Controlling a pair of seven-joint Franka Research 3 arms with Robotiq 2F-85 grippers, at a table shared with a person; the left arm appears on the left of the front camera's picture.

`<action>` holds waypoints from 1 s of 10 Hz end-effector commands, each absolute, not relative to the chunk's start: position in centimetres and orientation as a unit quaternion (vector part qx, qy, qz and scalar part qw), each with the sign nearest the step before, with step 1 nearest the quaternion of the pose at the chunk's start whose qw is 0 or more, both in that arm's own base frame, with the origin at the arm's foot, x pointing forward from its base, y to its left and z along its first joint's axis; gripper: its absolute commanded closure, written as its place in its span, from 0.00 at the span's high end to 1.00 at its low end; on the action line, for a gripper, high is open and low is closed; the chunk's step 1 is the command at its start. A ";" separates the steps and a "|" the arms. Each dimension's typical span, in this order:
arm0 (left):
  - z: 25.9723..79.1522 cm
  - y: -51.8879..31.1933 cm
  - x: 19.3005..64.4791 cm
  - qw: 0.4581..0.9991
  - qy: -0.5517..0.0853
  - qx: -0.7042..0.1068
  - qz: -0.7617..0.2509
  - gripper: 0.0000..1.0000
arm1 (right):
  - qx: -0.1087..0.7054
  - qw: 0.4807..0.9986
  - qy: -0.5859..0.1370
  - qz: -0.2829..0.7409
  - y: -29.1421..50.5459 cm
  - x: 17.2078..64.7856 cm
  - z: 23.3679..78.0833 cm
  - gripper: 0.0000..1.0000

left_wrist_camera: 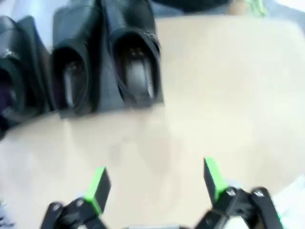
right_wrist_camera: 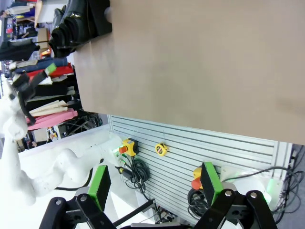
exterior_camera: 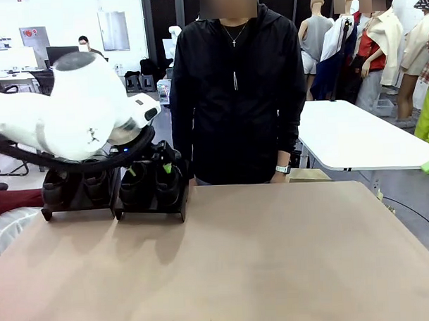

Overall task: Organize the shoes by placing them on the stand.
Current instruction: Place the Shoe from the middle of the table onto the Shoes Stand.

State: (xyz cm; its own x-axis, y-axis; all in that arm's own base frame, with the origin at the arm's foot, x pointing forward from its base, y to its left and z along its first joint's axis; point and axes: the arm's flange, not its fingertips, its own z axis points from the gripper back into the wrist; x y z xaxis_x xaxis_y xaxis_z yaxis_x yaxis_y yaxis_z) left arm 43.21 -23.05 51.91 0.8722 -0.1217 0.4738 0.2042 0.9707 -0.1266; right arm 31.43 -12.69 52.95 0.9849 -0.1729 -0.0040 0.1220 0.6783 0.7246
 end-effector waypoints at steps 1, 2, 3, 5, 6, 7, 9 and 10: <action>54.3 -17.4 36.4 0.965 -0.191 -0.137 -0.119 1.00 | 0.389 0.918 -0.034 -0.072 -12.9 31.2 53.0 1.00; 54.4 -15.4 33.0 0.958 -0.181 -0.178 -0.132 1.00 | 0.389 0.918 -0.034 -0.072 -12.9 31.2 53.0 1.00; 54.0 -13.1 30.3 0.948 -0.168 -0.224 -0.155 1.00 | 0.389 0.918 -0.034 -0.072 -12.9 31.2 53.0 1.00; 53.1 -7.1 27.5 0.933 -0.157 -0.308 -0.099 1.00 | 0.389 0.918 -0.034 -0.072 -12.9 31.2 53.0 1.00; 53.2 -2.5 26.8 0.920 -0.163 -0.352 -0.053 1.00 | 0.389 0.918 -0.034 -0.072 -12.9 31.2 53.0 1.00; 53.6 2.5 27.3 0.909 -0.161 -0.385 0.002 1.00 | 0.389 0.918 -0.034 -0.072 -12.9 31.2 53.0 1.00; 52.3 6.8 29.4 0.909 -0.118 -0.400 -0.015 1.00 | 0.389 0.918 -0.034 -0.072 -12.9 31.2 53.0 1.00; 50.7 6.0 31.5 0.931 -0.087 -0.353 -0.002 1.00 | 0.389 0.918 -0.034 -0.072 -12.9 31.2 53.0 1.00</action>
State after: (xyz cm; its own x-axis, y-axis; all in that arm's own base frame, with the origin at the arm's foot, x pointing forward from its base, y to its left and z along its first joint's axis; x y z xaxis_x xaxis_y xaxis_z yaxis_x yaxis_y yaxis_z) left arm 28.18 8.35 51.58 0.9698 0.1225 0.2111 0.0679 0.6954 -0.7154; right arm 31.39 -12.73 52.97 0.9847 -0.1740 -0.0037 0.1225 0.6782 0.7246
